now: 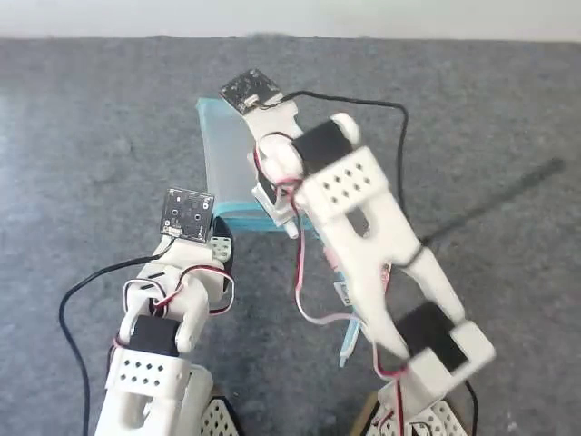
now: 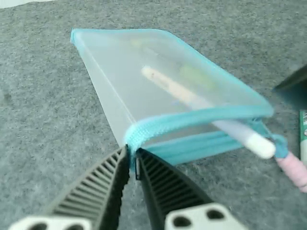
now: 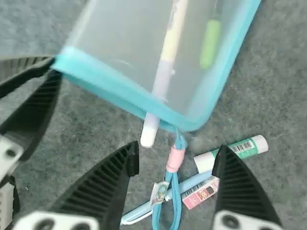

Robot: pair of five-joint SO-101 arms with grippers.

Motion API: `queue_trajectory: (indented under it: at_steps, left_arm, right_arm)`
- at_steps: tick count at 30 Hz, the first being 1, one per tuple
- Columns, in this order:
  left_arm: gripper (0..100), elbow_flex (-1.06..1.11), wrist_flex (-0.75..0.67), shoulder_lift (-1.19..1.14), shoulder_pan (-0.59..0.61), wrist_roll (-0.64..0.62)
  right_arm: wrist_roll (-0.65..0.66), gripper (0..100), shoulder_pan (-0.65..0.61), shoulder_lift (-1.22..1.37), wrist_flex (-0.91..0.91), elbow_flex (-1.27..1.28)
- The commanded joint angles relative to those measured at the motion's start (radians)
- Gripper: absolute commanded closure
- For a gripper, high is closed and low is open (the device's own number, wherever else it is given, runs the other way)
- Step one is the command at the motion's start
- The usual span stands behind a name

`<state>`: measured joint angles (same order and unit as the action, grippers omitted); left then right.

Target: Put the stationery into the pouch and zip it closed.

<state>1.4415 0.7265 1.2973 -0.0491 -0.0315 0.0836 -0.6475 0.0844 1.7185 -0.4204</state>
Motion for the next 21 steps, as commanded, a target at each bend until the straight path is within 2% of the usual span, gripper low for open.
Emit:
queue_trajectory:
  at_steps: [1, 6, 11, 16, 21]
  left_arm:
    - [99, -0.012, -0.031, -0.003, -0.002, -0.009]
    - [99, -0.039, -0.026, -0.003, 0.0, -0.009]
    - [99, -0.081, -0.018, -0.003, 0.002, -0.009]
    - [99, -0.139, 0.058, -0.002, 0.0, -0.011]
    - [99, -0.186, 0.101, -0.002, 0.0, -0.011]
  right_arm:
    - [-0.006, 74.9, 0.013, -0.174, 0.047, -0.034]
    - [0.014, 74.9, 0.111, -0.315, -0.056, 0.255]
    - [0.015, 74.9, 0.208, -0.579, -0.343, 0.735]
    - [0.018, 75.0, 0.228, -0.889, -0.605, 1.192]
    - [0.038, 75.0, 0.228, -1.007, -0.625, 1.352]
